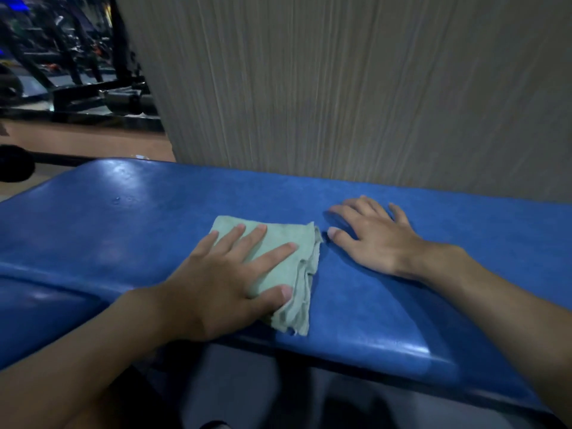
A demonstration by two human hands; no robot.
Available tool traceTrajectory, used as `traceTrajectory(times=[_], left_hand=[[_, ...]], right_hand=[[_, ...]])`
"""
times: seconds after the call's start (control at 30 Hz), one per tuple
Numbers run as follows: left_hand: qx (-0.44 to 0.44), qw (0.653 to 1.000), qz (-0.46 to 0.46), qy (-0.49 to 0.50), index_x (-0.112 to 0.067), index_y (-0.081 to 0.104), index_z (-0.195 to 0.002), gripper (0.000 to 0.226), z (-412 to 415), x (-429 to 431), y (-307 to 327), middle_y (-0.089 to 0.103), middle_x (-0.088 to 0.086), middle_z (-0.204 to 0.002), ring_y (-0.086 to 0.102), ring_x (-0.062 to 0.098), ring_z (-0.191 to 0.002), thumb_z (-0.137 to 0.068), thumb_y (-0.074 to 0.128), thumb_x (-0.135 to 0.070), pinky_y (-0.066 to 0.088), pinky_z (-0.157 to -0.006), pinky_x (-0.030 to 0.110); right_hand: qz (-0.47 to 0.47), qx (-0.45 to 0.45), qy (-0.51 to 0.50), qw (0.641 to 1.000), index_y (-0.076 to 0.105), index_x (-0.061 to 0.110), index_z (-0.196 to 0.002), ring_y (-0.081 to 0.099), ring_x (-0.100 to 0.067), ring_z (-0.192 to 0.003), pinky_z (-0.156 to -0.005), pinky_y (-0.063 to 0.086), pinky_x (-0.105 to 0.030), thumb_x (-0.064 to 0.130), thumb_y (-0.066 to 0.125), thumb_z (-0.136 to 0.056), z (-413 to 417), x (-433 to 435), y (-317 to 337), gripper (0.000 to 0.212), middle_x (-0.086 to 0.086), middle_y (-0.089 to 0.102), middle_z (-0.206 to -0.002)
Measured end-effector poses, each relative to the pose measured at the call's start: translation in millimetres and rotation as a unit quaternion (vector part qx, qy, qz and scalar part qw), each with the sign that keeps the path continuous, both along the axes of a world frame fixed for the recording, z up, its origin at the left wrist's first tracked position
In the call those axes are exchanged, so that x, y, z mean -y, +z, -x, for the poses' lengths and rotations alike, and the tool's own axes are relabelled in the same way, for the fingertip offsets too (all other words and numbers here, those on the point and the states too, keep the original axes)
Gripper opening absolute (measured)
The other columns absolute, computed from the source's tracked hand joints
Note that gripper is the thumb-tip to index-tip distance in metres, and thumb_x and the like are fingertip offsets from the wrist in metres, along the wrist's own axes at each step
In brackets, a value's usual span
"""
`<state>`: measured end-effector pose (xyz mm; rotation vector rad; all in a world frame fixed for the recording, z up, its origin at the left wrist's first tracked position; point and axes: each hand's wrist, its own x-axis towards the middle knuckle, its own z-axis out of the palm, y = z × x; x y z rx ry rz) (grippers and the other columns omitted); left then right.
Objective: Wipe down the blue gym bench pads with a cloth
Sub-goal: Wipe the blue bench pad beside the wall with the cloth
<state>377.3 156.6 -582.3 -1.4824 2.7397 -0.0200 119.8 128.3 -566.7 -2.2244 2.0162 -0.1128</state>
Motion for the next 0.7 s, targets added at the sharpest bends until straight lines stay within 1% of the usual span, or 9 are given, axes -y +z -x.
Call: traceTrajectory(times=[0.07, 0.17, 0.23, 0.3, 0.33, 0.37, 0.43, 0.57, 0.7], left_hand=[[0.002, 1.0, -0.009, 0.011, -0.074, -0.03, -0.126, 0.081, 5.1, 11.6, 0.3, -0.008, -0.005, -0.167, -0.008, 0.021, -0.153, -0.047, -0.03, -0.091, -0.003, -0.122, 0.047], [-0.001, 0.999, -0.036, 0.019, -0.078, -0.03, -0.117, 0.076, 14.1, 45.1, -0.8, -0.009, -0.007, -0.167, -0.01, 0.02, -0.153, -0.044, -0.024, -0.097, -0.006, -0.122, 0.047], [0.006, 0.999, -0.043, 0.029, -0.076, -0.024, -0.126, 0.075, 20.8, 81.2, -1.8, -0.009, -0.007, -0.167, -0.009, 0.021, -0.153, -0.055, -0.01, -0.097, -0.005, -0.122, 0.048], [0.014, 0.998, -0.043, 0.047, -0.069, -0.012, -0.14, 0.072, 31.0, 127.0, -1.9, -0.007, -0.006, -0.167, -0.007, 0.023, -0.153, -0.072, 0.002, -0.09, -0.004, -0.122, 0.05], [0.016, 0.997, -0.041, 0.059, -0.066, -0.008, -0.144, 0.069, 37.6, 149.8, -0.8, -0.006, -0.005, -0.167, -0.005, 0.024, -0.153, -0.081, 0.008, -0.086, -0.003, -0.121, 0.051], [0.018, 0.997, -0.04, 0.071, -0.063, -0.005, -0.146, 0.065, 44.3, 169.8, 1.2, -0.004, -0.004, -0.167, -0.003, 0.026, -0.153, -0.086, 0.012, -0.082, -0.002, -0.121, 0.052], [0.017, 0.995, -0.041, 0.094, -0.06, -0.001, -0.148, 0.063, 55.8, 198.6, 5.1, -0.001, -0.002, -0.168, 0.0, 0.027, -0.153, -0.09, 0.014, -0.078, -0.001, -0.12, 0.055], [0.013, 0.994, -0.043, 0.101, -0.059, 0.0, -0.149, 0.062, 61.2, 203.8, 2.7, 0.001, -0.001, -0.168, -0.001, 0.028, -0.153, -0.091, 0.013, -0.077, -0.002, -0.12, 0.056], [0.018, 0.996, -0.034, 0.082, -0.06, -0.005, -0.148, 0.062, 45.1, 158.1, -0.2, -0.005, 0.0, -0.167, -0.004, 0.028, -0.153, -0.091, 0.011, -0.076, -0.002, -0.12, 0.054]], right_hand=[[-0.02, -0.014, 0.004, 1.0, 0.016, 0.042, -0.153, -0.004, -0.014, -0.152, -0.12, -0.004, -0.052, 0.06, 0.017, -0.098, -4.1, 0.9, -6.6, 0.058, 0.011, 0.006, -0.164], [-0.014, -0.024, 0.003, 1.0, 0.01, 0.042, -0.154, -0.006, -0.015, -0.152, -0.12, -0.004, -0.052, 0.062, 0.013, -0.096, -4.2, 0.9, -13.3, 0.062, 0.012, 0.001, -0.165], [-0.009, -0.023, 0.002, 1.0, 0.008, 0.041, -0.155, -0.007, -0.014, -0.151, -0.12, -0.005, -0.052, 0.062, 0.012, -0.095, -3.9, 1.0, -14.2, 0.063, 0.012, -0.001, -0.165], [-0.009, -0.026, 0.004, 1.0, 0.007, 0.042, -0.155, -0.01, -0.013, -0.151, -0.12, -0.005, -0.052, 0.063, 0.011, -0.095, -3.7, 1.5, -15.3, 0.063, 0.013, -0.003, -0.165], [-0.008, -0.025, 0.005, 1.0, 0.007, 0.042, -0.154, -0.01, -0.013, -0.151, -0.12, -0.006, -0.051, 0.063, 0.01, -0.095, -3.5, 1.7, -15.4, 0.063, 0.013, -0.003, -0.165], [-0.007, -0.022, 0.005, 1.0, 0.007, 0.043, -0.154, -0.011, -0.012, -0.151, -0.12, -0.006, -0.051, 0.063, 0.01, -0.094, -3.2, 2.1, -15.4, 0.064, 0.014, -0.004, -0.165], [-0.007, -0.021, 0.005, 1.0, 0.007, 0.044, -0.153, -0.011, -0.012, -0.151, -0.12, -0.006, -0.051, 0.064, 0.008, -0.092, -2.4, 3.4, -15.3, 0.064, 0.015, -0.005, -0.164], [-0.01, -0.019, 0.0, 1.0, 0.008, 0.045, -0.153, -0.01, -0.012, -0.151, -0.12, -0.005, -0.051, 0.065, 0.009, -0.092, -2.9, 4.7, -14.8, 0.064, 0.015, -0.003, -0.164], [-0.012, -0.007, -0.002, 1.0, 0.012, 0.044, -0.153, -0.007, -0.013, -0.151, -0.12, -0.004, -0.05, 0.064, 0.012, -0.093, -3.8, 3.6, -13.8, 0.063, 0.014, 0.001, -0.164]])
